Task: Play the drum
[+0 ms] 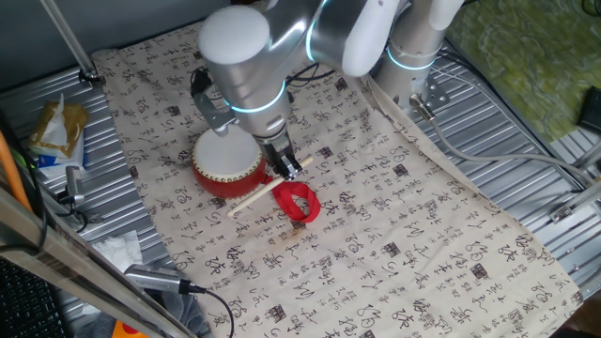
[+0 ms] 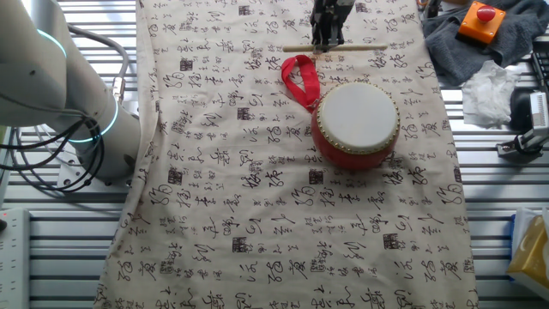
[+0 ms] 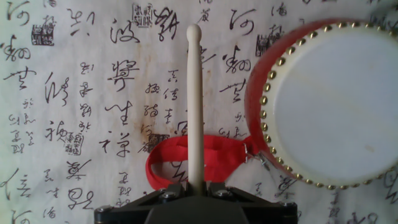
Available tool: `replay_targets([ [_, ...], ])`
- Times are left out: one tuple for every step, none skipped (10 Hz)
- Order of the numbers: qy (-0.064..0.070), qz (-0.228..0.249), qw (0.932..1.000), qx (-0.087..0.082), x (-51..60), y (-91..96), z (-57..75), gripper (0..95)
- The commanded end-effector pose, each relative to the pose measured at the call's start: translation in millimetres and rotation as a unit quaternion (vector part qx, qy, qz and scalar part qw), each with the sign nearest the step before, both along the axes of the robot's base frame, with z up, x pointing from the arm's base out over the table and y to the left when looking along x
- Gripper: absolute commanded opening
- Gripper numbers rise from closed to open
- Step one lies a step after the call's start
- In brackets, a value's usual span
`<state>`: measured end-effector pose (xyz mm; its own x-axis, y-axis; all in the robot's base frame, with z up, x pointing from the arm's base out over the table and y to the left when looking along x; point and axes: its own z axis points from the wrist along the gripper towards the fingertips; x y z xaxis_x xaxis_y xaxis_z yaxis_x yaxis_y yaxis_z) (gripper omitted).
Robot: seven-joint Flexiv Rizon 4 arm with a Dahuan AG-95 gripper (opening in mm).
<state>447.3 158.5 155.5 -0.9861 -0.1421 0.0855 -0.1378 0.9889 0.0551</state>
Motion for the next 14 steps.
replay_targets([
  [-0.006,0.002,1.0000,-0.001,1.4,0.3,2.3,0.0],
  [-0.006,0.002,1.0000,-0.001,1.4,0.3,2.3,0.0],
  [-0.005,0.001,1.0000,-0.001,1.4,0.3,2.3,0.0],
  [-0.004,0.002,1.0000,-0.002,1.1,0.3,2.2,0.0],
  [-0.004,0.004,1.0000,-0.002,1.0,0.3,2.2,0.0],
  [-0.004,0.008,1.0000,-0.001,0.9,0.3,2.2,0.0],
  [-0.004,0.011,0.9999,0.000,0.9,0.3,2.2,0.0],
  [-0.004,0.011,0.9999,0.000,0.9,0.3,2.2,0.0],
  [-0.006,0.008,1.0000,0.000,0.9,0.3,2.2,0.0],
  [-0.008,0.009,0.9999,0.000,0.9,0.3,2.2,0.0],
  [-0.010,0.008,0.9999,0.000,0.9,0.3,2.2,0.0],
  [-0.013,0.009,0.9999,-0.003,0.9,0.3,2.2,0.0],
  [-0.012,0.014,0.9998,-0.004,0.9,0.3,2.2,0.0],
  [-0.012,0.022,0.9997,-0.003,0.9,0.3,2.2,0.0],
])
